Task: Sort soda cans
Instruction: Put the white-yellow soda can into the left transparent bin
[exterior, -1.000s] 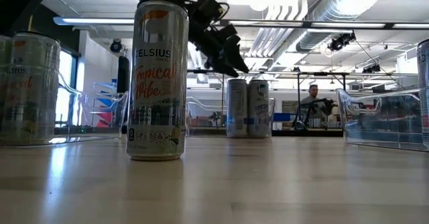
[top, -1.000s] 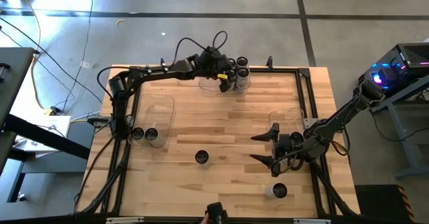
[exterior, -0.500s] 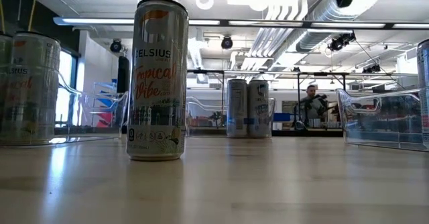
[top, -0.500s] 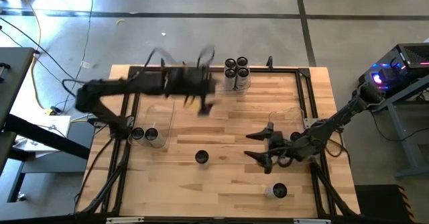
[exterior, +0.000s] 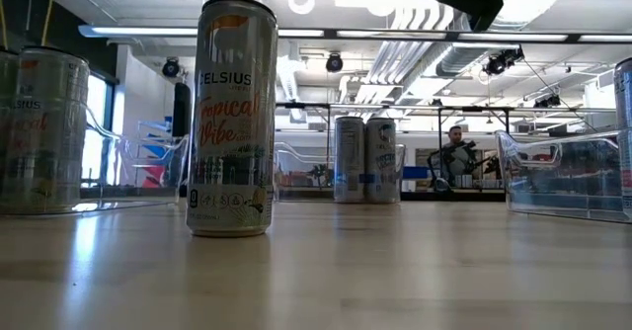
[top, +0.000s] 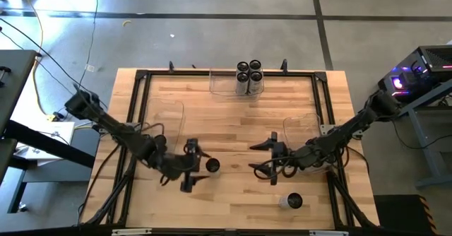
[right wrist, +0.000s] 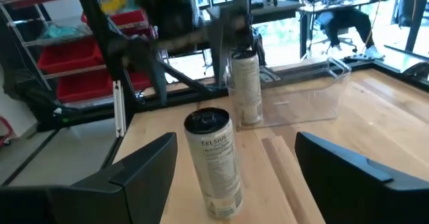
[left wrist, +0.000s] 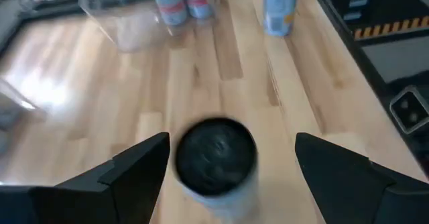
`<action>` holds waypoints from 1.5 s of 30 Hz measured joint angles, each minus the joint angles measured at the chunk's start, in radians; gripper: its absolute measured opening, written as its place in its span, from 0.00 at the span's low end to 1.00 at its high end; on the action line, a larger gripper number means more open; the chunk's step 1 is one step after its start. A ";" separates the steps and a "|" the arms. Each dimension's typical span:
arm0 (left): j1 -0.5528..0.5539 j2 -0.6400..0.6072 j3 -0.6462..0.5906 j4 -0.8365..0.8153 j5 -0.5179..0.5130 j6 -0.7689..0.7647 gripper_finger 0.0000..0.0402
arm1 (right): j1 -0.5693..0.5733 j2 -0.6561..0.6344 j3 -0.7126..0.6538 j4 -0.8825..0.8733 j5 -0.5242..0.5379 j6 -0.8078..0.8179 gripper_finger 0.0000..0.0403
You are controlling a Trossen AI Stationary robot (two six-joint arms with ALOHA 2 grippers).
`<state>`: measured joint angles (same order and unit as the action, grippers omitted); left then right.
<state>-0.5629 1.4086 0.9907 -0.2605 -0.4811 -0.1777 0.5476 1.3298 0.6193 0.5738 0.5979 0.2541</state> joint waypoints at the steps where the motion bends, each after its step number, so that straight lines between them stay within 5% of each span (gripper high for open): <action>1: -0.005 0.009 -0.028 0.032 0.001 -0.004 0.79 | 0.000 -0.001 0.000 0.009 0.000 -0.004 0.74; 10: 0.043 0.053 -0.080 0.159 0.073 0.034 0.79 | 0.000 -0.001 0.000 0.029 0.000 -0.014 0.74; 20: 0.038 0.051 -0.080 0.237 0.036 0.081 0.80 | 0.000 -0.001 0.000 0.029 0.000 0.010 0.74; 36: 0.066 0.119 -0.080 0.213 0.050 0.023 0.79 | 0.000 -0.001 0.000 0.029 0.000 0.010 0.74; 45: 0.066 0.119 -0.080 0.215 0.061 -0.005 0.61 | 0.000 -0.001 0.000 0.029 0.000 0.010 0.74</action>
<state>-0.4968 1.5273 0.9112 -0.0452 -0.4205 -0.1825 0.5476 1.3285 0.6193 0.6026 0.5980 0.2646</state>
